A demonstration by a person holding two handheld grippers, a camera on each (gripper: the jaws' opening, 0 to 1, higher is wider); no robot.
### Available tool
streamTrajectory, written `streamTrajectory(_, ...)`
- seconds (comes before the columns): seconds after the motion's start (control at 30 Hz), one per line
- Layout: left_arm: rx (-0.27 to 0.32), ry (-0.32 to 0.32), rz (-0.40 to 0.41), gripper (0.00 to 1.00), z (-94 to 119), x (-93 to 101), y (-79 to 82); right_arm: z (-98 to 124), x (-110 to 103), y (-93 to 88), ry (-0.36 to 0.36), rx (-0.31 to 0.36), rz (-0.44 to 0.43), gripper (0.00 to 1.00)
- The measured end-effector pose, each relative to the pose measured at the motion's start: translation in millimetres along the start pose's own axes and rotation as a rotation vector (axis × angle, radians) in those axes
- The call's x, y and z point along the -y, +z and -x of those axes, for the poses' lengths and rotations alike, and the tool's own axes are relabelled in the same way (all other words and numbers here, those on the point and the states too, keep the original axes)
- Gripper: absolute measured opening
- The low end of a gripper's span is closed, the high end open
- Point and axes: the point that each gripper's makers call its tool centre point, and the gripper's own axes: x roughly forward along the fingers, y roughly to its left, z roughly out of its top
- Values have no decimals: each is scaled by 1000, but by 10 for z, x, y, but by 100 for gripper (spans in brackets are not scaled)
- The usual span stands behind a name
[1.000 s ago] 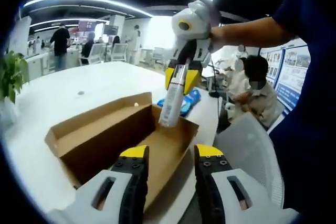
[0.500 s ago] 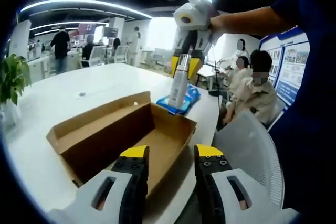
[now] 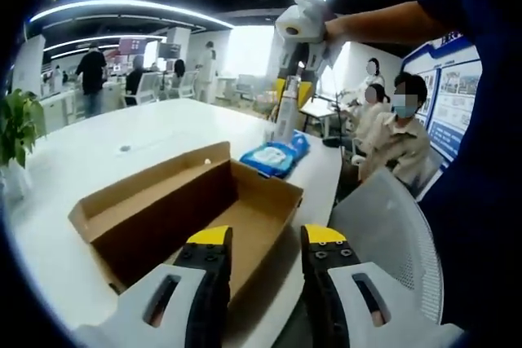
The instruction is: Operate the shoe box by opening the lid, removing the specified soft item, and placing it in the target area until the item is outside and the box remains undamaged.
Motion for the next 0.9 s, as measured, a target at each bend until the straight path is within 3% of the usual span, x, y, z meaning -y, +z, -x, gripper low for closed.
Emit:
streamTrajectory(0.2,-8,-2,-4,31,-28,-5,-2,-31,75,-328,-3,-54,-31,19)
streamTrajectory(0.43,-38,-20,-26,31,-103,46,-37,-77,174,-765,-16,-181,38,19)
streamTrajectory(0.67,-57,-42,-38,31,-208,100,-31,-138,314,-963,-43,-213,79,19)
streamTrajectory(0.9,-70,-48,-33,31,-270,90,-38,-218,455,-997,-41,-192,76,19)
